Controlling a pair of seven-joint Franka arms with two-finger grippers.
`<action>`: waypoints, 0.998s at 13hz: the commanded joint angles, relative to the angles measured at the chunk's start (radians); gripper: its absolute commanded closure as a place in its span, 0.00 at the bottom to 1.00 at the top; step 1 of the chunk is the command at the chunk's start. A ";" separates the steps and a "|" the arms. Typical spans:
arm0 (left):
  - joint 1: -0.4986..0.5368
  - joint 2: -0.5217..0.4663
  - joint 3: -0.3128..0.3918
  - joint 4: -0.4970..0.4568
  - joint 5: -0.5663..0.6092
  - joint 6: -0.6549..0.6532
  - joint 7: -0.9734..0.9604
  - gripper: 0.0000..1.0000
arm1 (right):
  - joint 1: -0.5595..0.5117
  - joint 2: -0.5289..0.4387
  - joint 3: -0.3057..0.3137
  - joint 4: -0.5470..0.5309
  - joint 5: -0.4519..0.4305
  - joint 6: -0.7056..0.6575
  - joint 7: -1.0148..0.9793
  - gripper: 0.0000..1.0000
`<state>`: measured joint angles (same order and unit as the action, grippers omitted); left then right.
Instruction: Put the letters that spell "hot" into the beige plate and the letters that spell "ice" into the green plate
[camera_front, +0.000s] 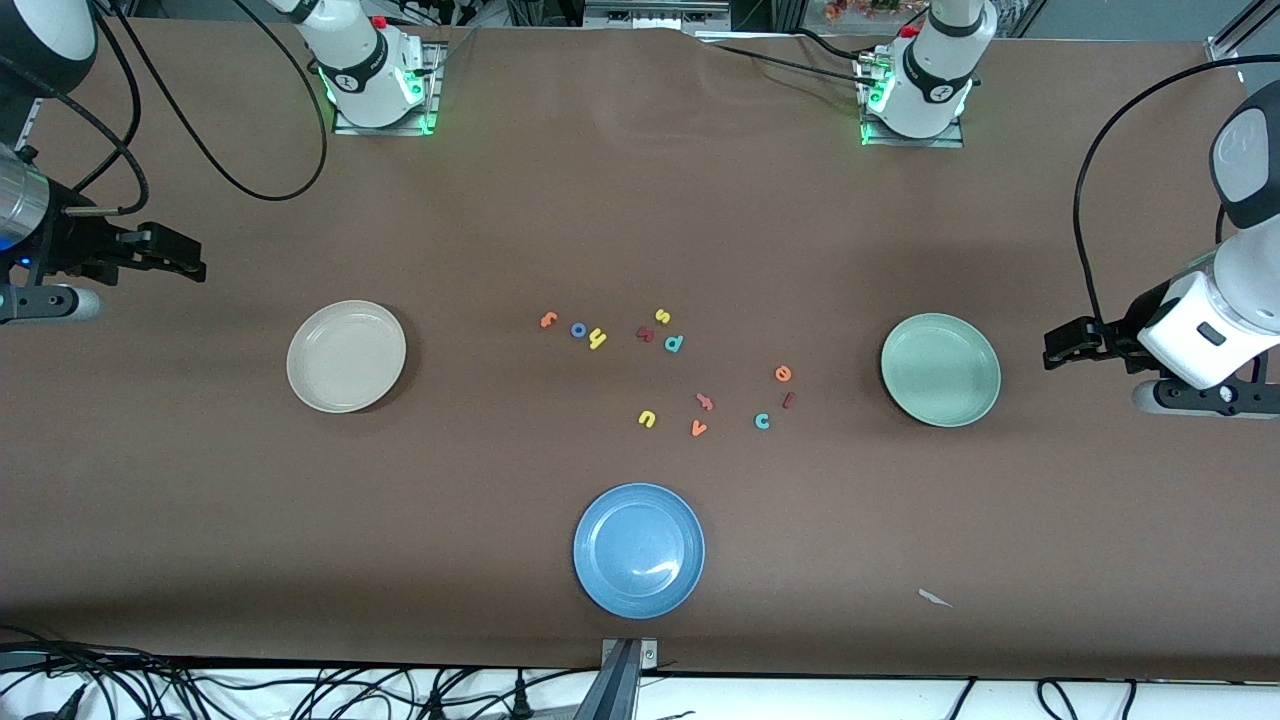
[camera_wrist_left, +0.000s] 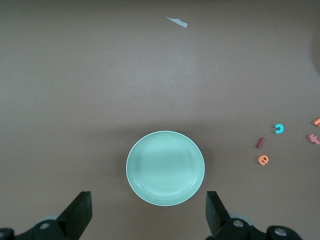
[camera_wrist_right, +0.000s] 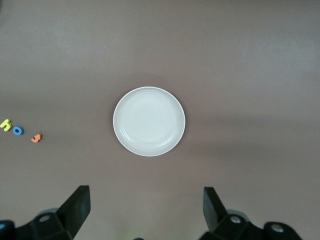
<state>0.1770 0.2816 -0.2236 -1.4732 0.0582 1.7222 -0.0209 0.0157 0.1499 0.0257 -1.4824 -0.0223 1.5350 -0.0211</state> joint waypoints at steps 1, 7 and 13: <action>0.001 -0.012 -0.005 -0.022 0.025 0.014 -0.010 0.00 | 0.000 -0.056 0.003 -0.075 0.015 0.030 -0.016 0.00; 0.001 -0.010 -0.005 -0.022 0.025 0.016 -0.010 0.00 | 0.006 -0.058 -0.001 -0.078 0.015 0.017 -0.019 0.00; 0.001 -0.010 -0.005 -0.022 0.025 0.020 -0.010 0.00 | 0.004 -0.052 -0.004 -0.075 0.016 -0.015 -0.020 0.00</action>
<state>0.1770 0.2833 -0.2236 -1.4771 0.0582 1.7242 -0.0209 0.0194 0.1225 0.0267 -1.5354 -0.0218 1.5374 -0.0216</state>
